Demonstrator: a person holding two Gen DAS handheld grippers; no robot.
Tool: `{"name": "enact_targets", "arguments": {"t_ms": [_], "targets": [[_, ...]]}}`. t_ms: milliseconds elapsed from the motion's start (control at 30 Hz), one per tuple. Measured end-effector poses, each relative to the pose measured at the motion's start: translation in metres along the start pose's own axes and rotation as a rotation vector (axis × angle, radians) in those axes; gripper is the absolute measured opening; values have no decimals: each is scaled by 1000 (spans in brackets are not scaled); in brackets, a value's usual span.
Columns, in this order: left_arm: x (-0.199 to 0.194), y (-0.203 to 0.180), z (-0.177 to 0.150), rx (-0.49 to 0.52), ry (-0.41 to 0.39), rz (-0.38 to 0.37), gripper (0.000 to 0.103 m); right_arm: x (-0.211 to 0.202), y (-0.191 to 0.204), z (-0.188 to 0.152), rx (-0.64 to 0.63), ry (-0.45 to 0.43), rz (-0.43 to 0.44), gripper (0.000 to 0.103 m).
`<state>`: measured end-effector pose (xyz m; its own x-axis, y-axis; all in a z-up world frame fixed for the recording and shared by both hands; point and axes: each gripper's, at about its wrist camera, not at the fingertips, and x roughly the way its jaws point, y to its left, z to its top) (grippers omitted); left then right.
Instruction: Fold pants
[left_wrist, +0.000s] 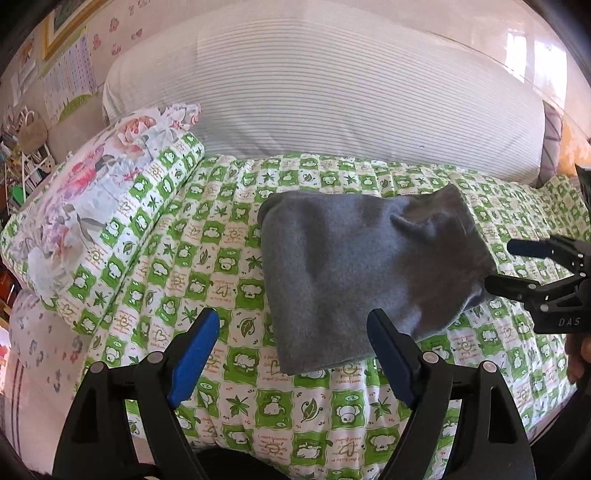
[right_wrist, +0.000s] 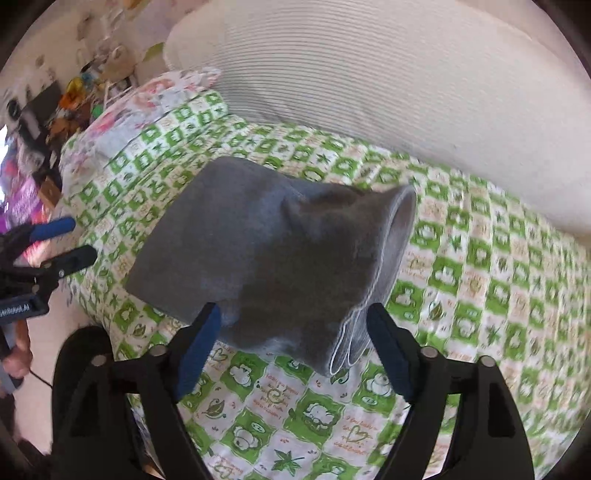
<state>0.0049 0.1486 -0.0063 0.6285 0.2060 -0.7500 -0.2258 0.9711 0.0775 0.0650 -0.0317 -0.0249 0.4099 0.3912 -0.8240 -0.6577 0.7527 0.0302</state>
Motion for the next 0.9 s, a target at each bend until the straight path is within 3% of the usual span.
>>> {"name": "enact_targets", "arguments": {"t_ms": [233, 533, 900], "targets": [[-8, 2, -2, 8, -8, 7, 83, -4, 11, 4, -140, 24, 4, 88], [-7, 6, -8, -11, 3, -18, 84, -10, -1, 5, -110, 19, 101, 90], [-2, 6, -9, -17, 17, -60, 84, -13, 2, 7, -154, 23, 104, 90]]}}
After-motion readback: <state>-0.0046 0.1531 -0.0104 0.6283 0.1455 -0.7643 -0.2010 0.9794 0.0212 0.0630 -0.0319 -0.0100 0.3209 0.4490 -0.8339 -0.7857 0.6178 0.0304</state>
